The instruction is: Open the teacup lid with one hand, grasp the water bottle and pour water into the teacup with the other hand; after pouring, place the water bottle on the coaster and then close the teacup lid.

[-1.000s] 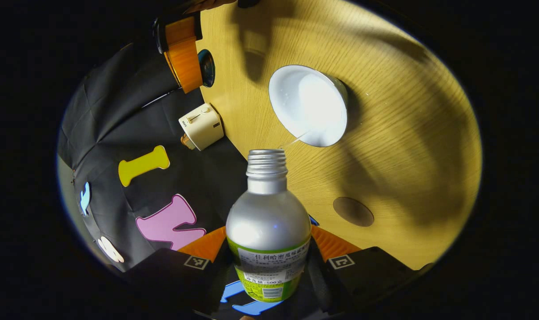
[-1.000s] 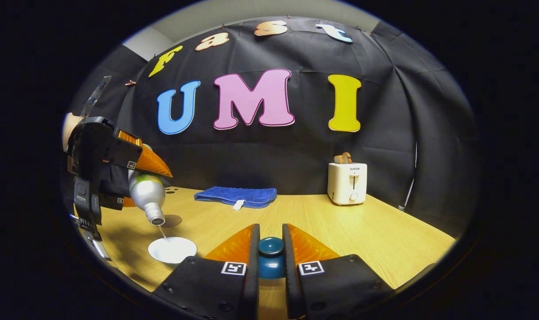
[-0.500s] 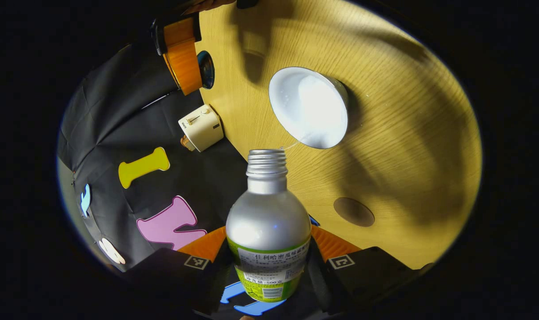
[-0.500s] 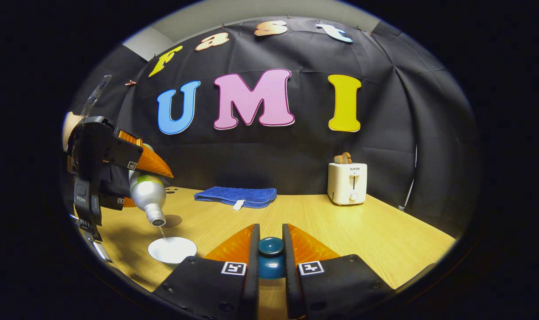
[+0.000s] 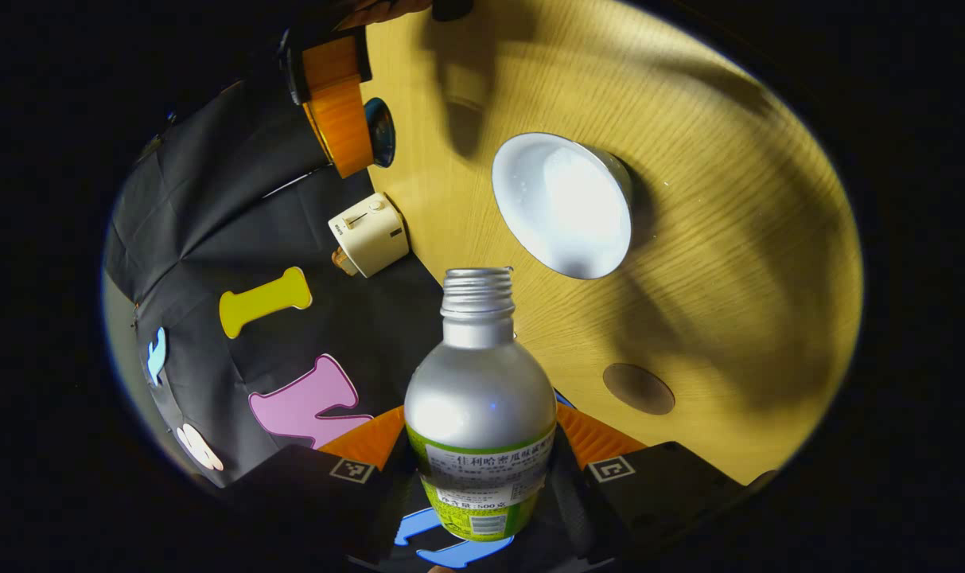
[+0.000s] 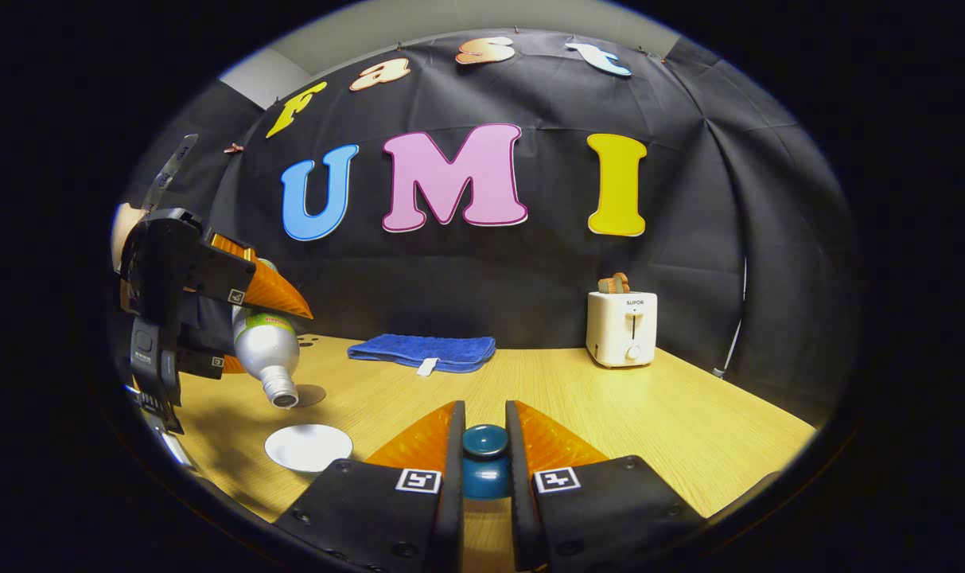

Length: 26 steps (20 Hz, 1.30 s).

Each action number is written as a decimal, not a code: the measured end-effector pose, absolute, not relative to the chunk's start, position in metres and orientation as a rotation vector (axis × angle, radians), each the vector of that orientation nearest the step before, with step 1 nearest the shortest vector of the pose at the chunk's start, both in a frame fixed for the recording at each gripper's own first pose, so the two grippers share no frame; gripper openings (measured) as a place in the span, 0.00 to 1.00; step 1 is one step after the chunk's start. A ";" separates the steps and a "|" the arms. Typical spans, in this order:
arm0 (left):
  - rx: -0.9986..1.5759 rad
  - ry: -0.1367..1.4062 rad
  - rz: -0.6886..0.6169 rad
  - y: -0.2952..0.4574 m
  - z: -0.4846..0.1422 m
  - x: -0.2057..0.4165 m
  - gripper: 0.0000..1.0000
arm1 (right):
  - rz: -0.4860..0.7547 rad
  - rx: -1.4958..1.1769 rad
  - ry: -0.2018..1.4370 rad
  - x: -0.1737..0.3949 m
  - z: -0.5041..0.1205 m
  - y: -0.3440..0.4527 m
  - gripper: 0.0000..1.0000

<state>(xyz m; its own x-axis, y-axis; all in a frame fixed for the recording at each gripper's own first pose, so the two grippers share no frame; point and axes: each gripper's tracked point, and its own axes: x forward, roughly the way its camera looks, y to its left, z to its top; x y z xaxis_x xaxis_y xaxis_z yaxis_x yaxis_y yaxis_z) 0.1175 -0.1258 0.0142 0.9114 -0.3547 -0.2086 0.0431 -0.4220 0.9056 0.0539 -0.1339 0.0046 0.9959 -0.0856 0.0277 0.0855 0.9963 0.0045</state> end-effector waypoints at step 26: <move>-0.362 -0.032 -0.300 -0.076 0.040 0.184 0.81 | -0.087 0.004 -0.030 0.055 0.004 -0.133 0.28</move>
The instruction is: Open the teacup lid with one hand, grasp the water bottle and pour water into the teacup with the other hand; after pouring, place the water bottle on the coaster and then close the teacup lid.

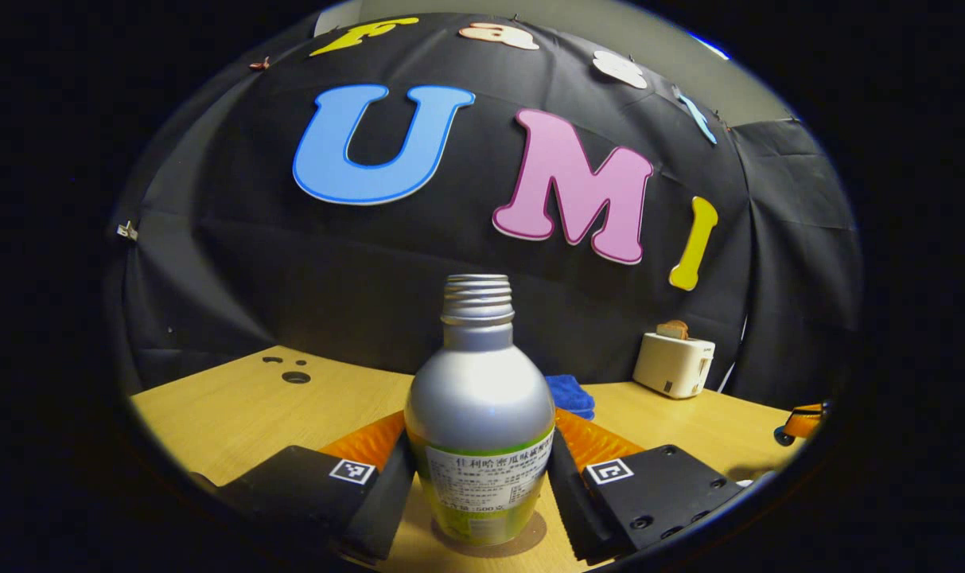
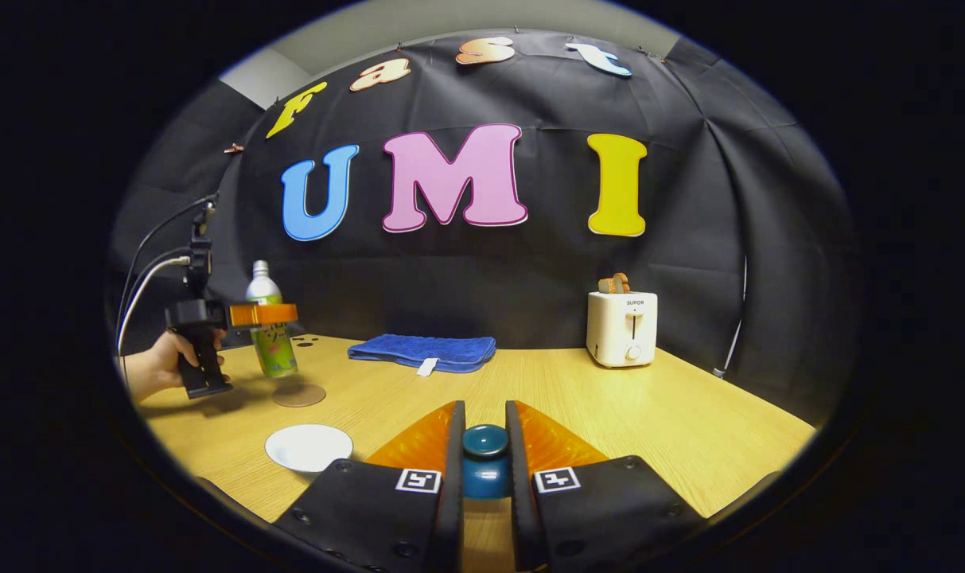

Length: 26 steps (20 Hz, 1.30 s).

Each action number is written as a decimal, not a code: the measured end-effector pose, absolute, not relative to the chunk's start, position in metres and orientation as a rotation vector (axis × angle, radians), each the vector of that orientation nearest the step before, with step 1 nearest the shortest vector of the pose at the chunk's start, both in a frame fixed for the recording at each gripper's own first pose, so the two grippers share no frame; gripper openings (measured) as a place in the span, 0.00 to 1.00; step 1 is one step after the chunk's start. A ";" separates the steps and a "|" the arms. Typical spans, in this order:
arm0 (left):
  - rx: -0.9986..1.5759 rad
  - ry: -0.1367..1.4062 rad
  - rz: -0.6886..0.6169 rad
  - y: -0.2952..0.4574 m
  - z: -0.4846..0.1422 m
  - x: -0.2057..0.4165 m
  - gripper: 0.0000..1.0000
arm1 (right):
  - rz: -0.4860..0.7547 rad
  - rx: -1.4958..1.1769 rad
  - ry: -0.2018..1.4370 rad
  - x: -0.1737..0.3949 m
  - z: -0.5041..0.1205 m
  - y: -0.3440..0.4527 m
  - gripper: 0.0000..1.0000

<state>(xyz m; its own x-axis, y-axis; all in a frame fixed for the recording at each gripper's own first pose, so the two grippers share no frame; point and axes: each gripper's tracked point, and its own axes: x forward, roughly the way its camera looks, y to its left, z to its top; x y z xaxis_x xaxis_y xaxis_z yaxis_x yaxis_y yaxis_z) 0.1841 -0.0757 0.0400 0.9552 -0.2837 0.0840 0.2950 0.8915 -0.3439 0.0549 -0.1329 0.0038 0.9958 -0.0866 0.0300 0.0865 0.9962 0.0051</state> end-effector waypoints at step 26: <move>-0.182 -0.023 -0.215 -0.057 0.002 0.059 0.96 | -0.116 0.005 -0.032 0.049 0.004 -0.124 0.28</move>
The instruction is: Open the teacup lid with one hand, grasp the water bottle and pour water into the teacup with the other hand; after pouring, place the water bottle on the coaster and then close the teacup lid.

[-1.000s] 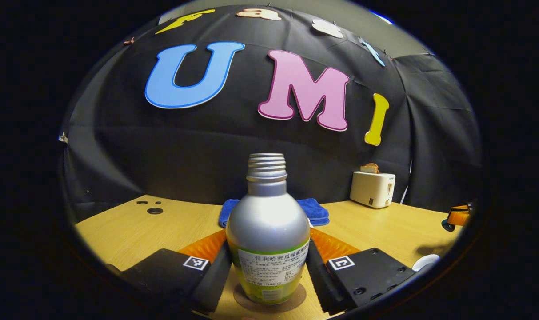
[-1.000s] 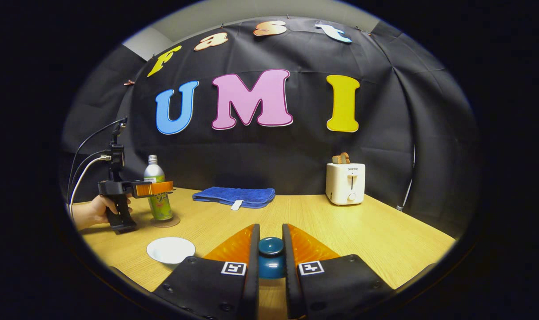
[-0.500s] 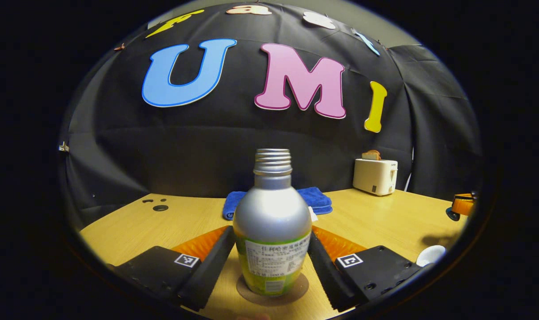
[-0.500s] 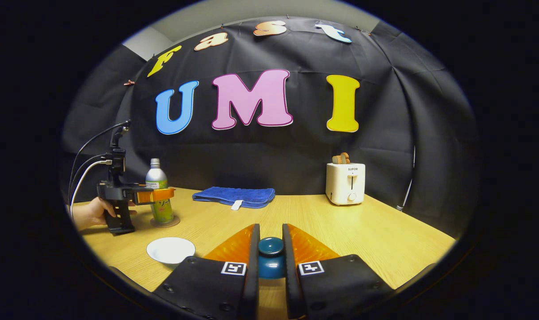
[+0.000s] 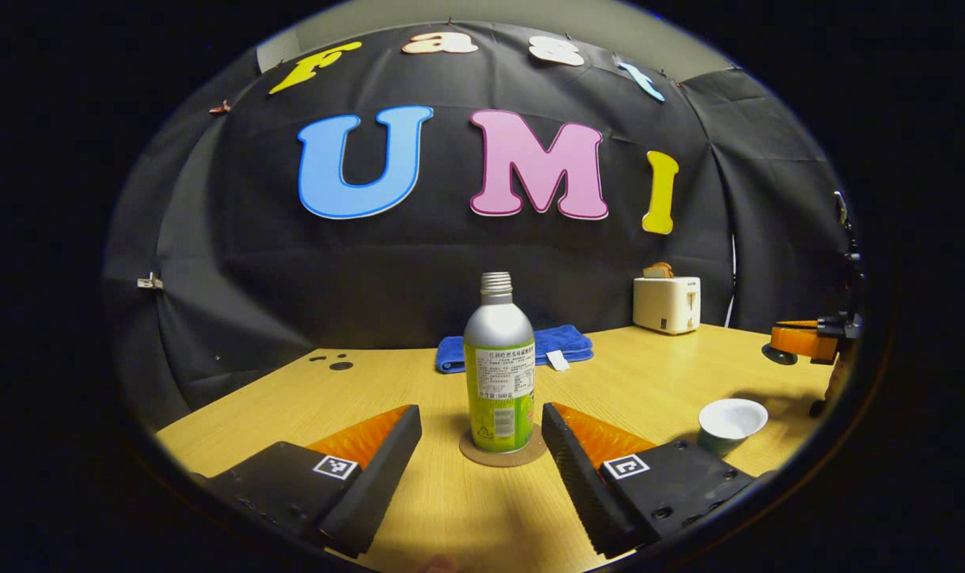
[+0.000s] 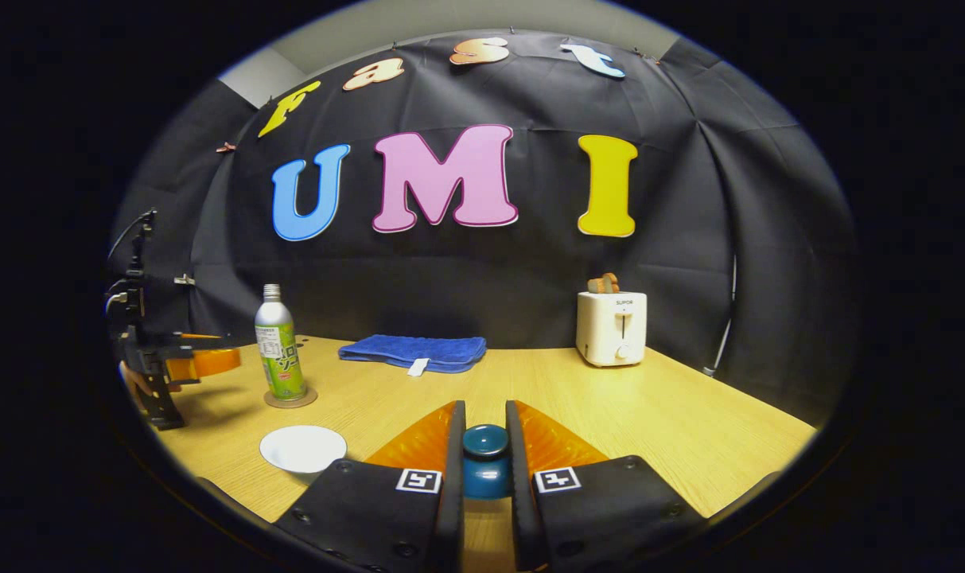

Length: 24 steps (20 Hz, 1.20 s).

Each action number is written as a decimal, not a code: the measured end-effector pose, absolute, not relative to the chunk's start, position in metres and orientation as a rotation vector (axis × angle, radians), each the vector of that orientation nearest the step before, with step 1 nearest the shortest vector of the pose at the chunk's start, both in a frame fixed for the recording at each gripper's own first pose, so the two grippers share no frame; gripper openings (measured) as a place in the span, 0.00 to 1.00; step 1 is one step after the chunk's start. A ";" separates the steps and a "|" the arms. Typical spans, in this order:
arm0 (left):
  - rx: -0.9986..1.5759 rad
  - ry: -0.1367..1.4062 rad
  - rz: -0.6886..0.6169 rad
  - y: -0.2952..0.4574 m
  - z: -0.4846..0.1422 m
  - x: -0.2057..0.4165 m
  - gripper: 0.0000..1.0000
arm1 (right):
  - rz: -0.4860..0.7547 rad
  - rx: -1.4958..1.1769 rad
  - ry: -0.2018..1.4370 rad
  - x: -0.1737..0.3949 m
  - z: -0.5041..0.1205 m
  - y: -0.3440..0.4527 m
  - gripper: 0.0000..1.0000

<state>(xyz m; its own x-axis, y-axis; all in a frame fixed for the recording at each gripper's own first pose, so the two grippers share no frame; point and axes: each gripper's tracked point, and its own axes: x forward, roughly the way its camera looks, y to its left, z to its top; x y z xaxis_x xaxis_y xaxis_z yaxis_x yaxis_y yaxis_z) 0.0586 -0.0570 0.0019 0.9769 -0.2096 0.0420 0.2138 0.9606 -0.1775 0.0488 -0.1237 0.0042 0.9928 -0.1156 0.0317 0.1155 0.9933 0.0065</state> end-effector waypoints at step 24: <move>-0.212 -0.034 -0.142 -0.026 -0.009 0.040 0.96 | 0.099 -0.008 0.182 0.086 -0.030 0.019 0.30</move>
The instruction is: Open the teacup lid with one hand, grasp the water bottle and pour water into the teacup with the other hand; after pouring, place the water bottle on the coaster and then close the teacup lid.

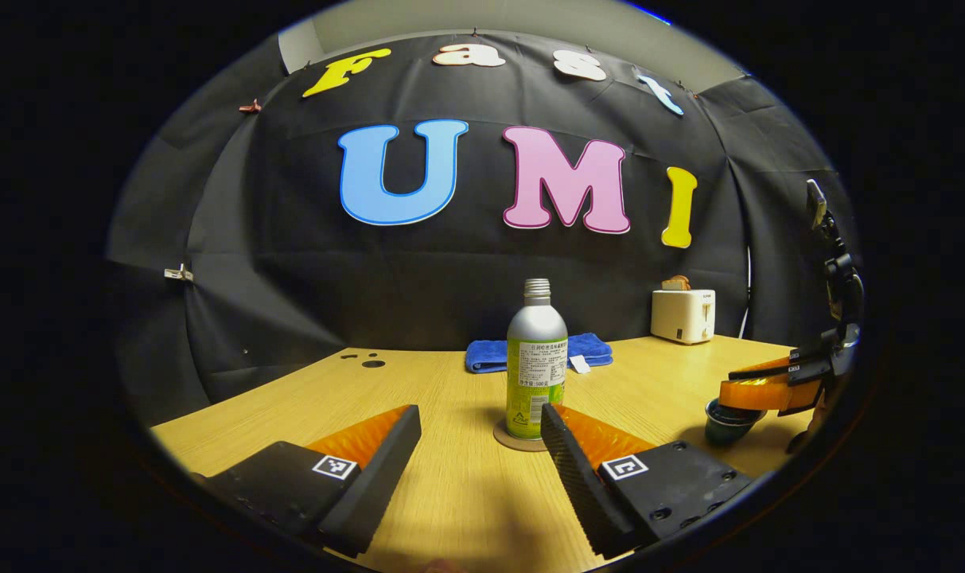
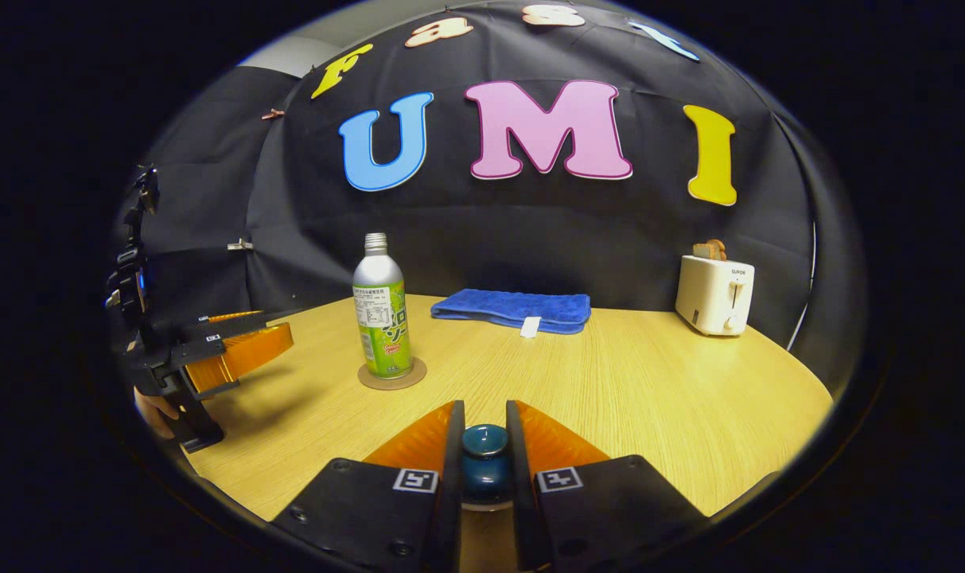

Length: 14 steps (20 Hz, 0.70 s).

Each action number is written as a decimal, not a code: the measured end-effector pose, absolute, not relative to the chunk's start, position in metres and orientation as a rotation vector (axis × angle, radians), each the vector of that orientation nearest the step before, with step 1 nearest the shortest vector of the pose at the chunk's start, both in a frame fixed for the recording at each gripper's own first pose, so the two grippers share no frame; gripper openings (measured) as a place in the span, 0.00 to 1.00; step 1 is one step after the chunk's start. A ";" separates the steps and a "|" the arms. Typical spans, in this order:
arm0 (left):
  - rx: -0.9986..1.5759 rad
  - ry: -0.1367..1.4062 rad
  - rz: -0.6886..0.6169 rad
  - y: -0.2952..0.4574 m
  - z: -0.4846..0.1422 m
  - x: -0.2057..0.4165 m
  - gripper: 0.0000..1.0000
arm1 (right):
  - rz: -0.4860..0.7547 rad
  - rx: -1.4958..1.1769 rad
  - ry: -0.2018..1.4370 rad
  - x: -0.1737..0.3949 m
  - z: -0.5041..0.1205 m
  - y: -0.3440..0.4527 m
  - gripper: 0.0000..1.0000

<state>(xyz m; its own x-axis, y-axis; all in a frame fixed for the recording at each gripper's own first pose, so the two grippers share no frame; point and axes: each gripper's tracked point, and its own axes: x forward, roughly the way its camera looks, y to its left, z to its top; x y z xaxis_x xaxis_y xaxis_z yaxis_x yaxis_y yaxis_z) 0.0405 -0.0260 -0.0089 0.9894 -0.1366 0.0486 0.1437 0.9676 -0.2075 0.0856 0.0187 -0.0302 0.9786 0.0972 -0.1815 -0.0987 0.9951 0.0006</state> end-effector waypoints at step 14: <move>-0.213 -0.027 -0.080 -0.049 -0.002 0.019 0.96 | -0.010 0.024 -0.028 0.063 0.001 -0.016 0.65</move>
<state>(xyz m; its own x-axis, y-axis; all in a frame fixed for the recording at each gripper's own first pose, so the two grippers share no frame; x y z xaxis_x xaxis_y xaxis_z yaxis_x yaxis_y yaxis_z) 0.0193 -0.0491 -0.0021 0.9965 -0.0764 0.0350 0.0820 0.9743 -0.2100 0.0631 -0.0156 0.0011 0.9995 -0.0103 0.0282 0.0096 0.9997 0.0245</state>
